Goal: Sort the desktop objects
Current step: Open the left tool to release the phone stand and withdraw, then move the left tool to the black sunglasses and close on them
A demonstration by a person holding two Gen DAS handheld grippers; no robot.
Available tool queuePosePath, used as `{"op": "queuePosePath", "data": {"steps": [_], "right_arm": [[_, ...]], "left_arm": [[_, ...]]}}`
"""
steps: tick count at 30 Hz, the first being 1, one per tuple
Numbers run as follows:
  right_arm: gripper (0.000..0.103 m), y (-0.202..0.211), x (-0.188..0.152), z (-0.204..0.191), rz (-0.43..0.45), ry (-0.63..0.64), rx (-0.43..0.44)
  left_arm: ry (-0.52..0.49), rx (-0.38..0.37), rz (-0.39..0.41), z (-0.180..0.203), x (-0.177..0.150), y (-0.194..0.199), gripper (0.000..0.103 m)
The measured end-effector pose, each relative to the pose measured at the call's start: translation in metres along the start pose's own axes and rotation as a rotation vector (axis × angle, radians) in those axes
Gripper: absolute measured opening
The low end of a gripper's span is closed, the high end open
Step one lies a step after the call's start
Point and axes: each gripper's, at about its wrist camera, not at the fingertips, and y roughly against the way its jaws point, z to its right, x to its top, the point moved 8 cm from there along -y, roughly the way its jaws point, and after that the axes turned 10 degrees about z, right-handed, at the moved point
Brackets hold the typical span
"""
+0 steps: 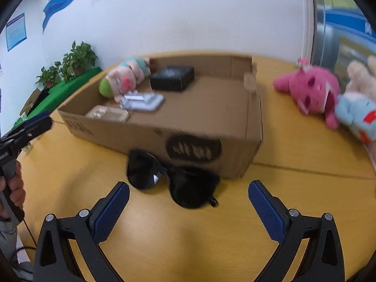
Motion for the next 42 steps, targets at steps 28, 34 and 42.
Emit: {"op": "queuePosePath", "data": {"steps": [28, 34, 42], "right_arm": [[0.103, -0.051, -0.024, -0.008, -0.125, -0.090, 0.105], [0.103, -0.032, -0.038, -0.075, -0.174, -0.009, 0.303], [0.102, -0.001, -0.019, -0.110, -0.085, 0.189, 0.285]], "left_arm": [[0.054, -0.053, -0.145, -0.019, -0.048, -0.003, 0.086], [0.064, -0.045, -0.150, -0.027, -0.049, -0.003, 0.086], [0.142, -0.051, -0.176, -0.044, -0.052, -0.007, 0.086]]}}
